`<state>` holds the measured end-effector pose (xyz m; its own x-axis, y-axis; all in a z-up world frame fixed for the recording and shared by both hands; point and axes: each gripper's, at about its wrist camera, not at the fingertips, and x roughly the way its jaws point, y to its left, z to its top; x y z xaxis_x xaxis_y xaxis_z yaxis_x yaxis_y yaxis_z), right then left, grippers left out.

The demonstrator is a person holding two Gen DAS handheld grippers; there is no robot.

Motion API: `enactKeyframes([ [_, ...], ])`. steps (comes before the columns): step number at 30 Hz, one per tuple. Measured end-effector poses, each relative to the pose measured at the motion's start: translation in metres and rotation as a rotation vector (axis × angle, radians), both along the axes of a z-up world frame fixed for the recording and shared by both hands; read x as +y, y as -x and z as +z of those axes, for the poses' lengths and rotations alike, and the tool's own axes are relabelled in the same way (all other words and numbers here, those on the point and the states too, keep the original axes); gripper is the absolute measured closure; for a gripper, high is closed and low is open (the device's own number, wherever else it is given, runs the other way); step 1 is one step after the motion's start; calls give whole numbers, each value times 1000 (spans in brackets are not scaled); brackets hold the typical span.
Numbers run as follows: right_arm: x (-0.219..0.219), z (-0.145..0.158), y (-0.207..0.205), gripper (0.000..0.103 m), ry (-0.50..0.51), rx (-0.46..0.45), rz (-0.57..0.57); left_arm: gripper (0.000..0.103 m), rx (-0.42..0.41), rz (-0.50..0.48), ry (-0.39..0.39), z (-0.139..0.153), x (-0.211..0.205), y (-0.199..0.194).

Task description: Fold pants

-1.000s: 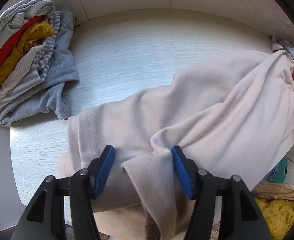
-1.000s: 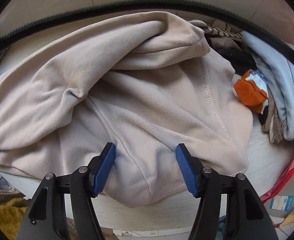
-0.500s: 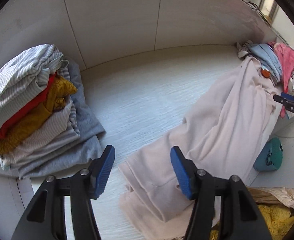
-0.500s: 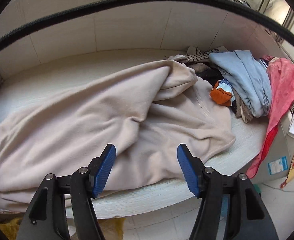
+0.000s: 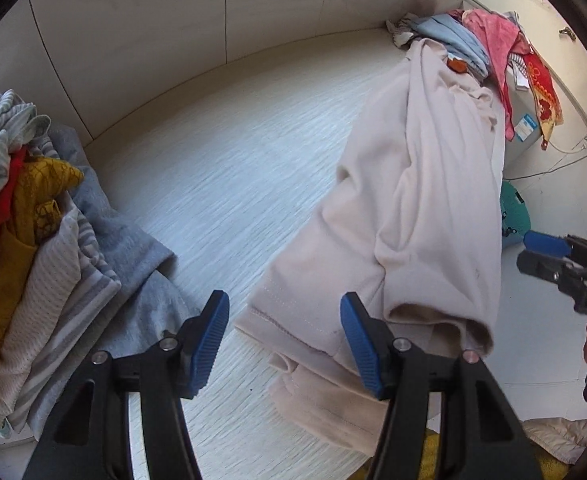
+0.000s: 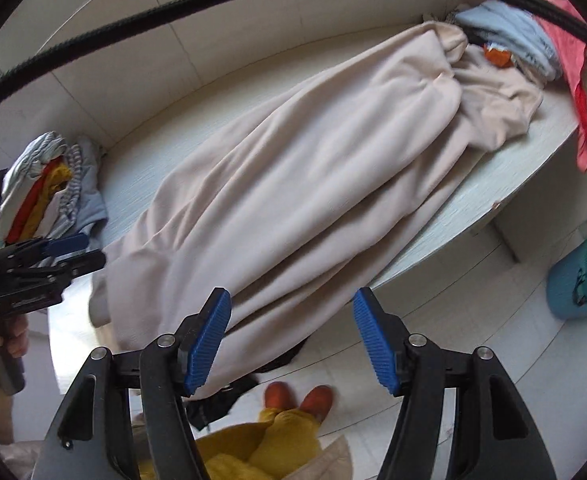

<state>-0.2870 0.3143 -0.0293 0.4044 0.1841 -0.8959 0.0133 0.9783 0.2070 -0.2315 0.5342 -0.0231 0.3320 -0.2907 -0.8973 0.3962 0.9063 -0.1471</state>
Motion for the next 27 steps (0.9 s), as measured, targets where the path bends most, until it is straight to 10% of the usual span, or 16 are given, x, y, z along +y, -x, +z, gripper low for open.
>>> enactKeyframes([
  [9,52,-24,40,32,-105,8,3,42,44,-88,56,-16,4,1],
  [21,130,-46,51,27,53,-30,-209,41,83,-322,130,-22,8,5],
  [23,136,-53,52,36,59,-1,-240,52,86,-339,141,-22,7,6],
  [24,139,-55,53,46,80,9,-255,73,106,-355,164,-22,8,7],
  [27,146,-43,62,86,119,-24,-239,85,105,-397,180,-12,9,18],
])
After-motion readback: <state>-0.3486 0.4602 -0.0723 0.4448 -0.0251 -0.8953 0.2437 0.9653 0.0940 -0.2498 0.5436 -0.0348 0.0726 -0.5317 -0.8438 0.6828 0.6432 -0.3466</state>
